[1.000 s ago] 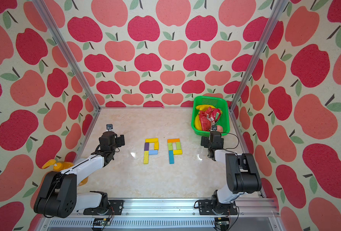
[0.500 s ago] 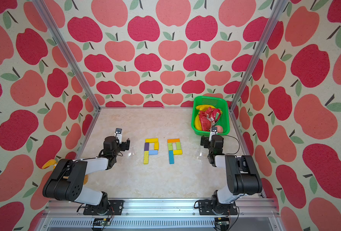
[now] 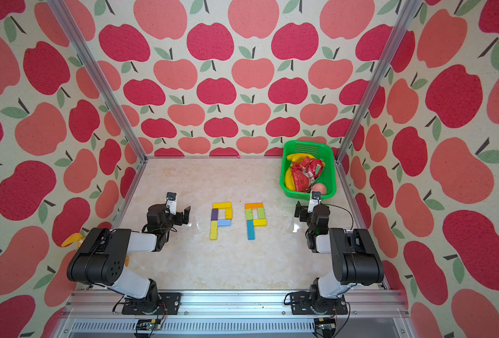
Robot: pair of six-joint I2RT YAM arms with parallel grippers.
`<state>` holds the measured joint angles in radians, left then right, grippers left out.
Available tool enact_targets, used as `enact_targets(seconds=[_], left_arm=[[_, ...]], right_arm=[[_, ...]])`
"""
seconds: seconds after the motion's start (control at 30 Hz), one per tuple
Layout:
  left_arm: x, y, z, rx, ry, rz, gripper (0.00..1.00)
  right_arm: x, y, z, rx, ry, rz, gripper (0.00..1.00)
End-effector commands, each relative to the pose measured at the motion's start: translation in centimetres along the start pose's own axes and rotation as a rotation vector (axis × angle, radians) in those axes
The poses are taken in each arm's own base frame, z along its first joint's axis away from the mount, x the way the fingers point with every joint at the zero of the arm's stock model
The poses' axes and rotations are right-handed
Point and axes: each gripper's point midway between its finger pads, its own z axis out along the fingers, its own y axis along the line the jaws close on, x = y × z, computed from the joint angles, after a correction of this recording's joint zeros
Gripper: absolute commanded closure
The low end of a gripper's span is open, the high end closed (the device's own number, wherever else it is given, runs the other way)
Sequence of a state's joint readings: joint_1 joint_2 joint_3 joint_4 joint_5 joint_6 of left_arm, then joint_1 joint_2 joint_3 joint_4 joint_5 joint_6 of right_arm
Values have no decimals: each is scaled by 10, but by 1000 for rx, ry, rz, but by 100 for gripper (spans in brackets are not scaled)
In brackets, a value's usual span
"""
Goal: Assemble the letter p with building blocks
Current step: Reset both arms
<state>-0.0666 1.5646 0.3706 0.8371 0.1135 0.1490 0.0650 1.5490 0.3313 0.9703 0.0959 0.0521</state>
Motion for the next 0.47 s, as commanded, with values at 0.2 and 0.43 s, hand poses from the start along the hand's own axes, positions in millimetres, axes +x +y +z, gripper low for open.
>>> enact_targets(seconds=[0.2, 0.43], left_arm=[[-16, 9, 3, -5, -48, -21, 2], [-15, 14, 5, 10, -29, -57, 2]], right_arm=[[-7, 3, 0, -21, -30, 3, 1], [-7, 3, 0, -21, -31, 2, 1]])
